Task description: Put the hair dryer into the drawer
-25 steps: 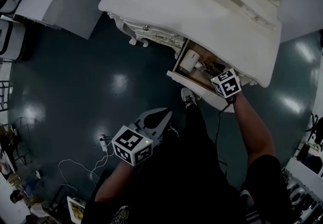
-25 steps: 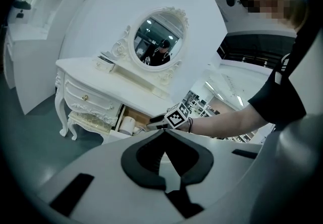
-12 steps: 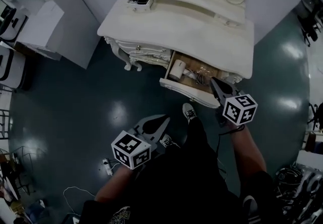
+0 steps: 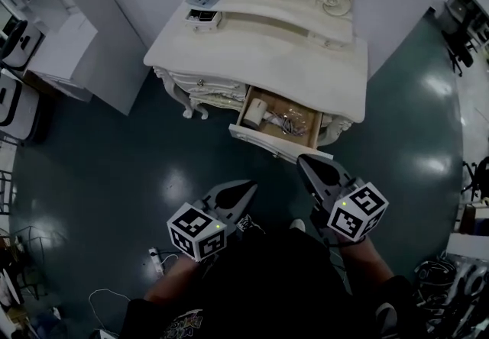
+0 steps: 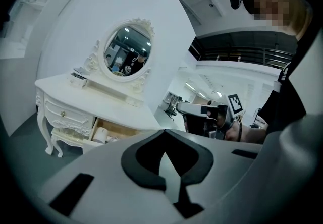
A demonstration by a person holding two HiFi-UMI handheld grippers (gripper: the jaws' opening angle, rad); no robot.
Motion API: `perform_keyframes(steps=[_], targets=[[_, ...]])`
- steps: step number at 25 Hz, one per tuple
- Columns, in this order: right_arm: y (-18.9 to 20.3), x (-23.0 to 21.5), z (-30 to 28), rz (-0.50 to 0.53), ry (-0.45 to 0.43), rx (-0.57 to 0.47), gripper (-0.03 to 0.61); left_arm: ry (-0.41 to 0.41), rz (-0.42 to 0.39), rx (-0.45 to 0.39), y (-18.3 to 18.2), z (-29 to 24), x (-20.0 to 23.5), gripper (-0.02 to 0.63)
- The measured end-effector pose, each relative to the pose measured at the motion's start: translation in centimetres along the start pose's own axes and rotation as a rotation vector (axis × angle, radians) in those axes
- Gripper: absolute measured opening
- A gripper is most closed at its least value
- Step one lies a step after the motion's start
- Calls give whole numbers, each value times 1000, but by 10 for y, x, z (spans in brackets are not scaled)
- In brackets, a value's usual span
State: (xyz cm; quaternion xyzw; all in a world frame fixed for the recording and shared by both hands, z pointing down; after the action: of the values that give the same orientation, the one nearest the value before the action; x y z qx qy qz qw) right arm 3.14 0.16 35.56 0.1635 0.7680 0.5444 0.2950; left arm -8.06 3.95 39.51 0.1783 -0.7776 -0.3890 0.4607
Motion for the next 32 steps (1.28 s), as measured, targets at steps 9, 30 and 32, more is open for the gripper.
perform_keyframes(steps=[9,30,32], targets=[[27,21,58,-22,-109,33,29,-80,35,-42,30,-21,-59,3],[70,1,164,4,-246,109,29,-161,68,-100,99,-71,-152,3],[68,-4,168,5,-241,104,29,-161,63,-100,98,-75,-155,3]])
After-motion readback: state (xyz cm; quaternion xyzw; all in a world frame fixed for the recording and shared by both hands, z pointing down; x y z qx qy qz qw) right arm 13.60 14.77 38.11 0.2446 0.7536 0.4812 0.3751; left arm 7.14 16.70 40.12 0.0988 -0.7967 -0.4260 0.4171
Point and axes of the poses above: the fingertips, and each gripper's own axes: z backward along the fingers, x to its left, y out of its underside, the point moved 1 cm from there along z, backward along the fingers, and after that the axes turned 8 degrees about z, right-handed, at the moved point
